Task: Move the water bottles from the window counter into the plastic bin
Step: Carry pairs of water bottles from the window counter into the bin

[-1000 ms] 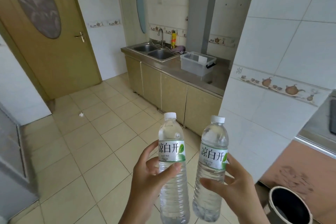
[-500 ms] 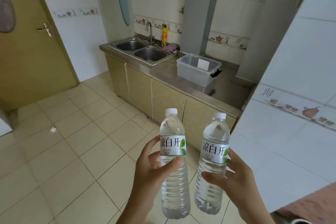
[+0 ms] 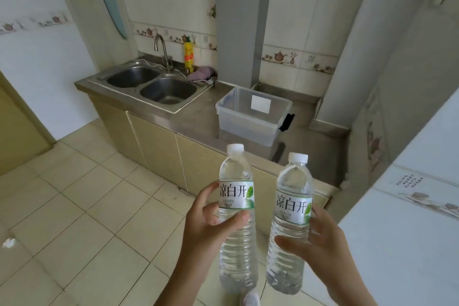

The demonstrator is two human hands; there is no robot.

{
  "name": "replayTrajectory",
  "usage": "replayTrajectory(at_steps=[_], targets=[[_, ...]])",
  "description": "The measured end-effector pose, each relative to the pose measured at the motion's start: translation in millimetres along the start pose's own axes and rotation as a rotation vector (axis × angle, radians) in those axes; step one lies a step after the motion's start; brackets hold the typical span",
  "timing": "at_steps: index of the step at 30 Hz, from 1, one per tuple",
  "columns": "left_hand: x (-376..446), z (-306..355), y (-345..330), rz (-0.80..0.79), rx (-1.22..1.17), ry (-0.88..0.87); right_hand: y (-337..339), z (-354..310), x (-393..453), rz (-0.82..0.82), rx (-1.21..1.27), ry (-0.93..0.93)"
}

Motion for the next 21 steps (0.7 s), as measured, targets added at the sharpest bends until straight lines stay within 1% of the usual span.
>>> replayTrajectory(at_steps=[6, 13, 21], targets=[[126, 9, -37, -0.004, 0.003, -0.004, 11, -1, 136, 0.056, 0.001, -0.011], [263, 45, -83, -0.052, 0.021, -0.032, 31, -36, 274, 0.121, 0.018, -0.003], [428, 65, -134, -0.17, 0.088, -0.1, 40, -72, 420, 0.215, 0.023, 0.057]])
Point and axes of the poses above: each hand's wrist, its own x-axis towards the middle knuckle, its own y-axis out of the back of the hand, z = x × y, the point moved 2 cm from there along x, towards the middle knuckle, and after that the axes turned 4 degrees about -x, right-handed, at the moved point
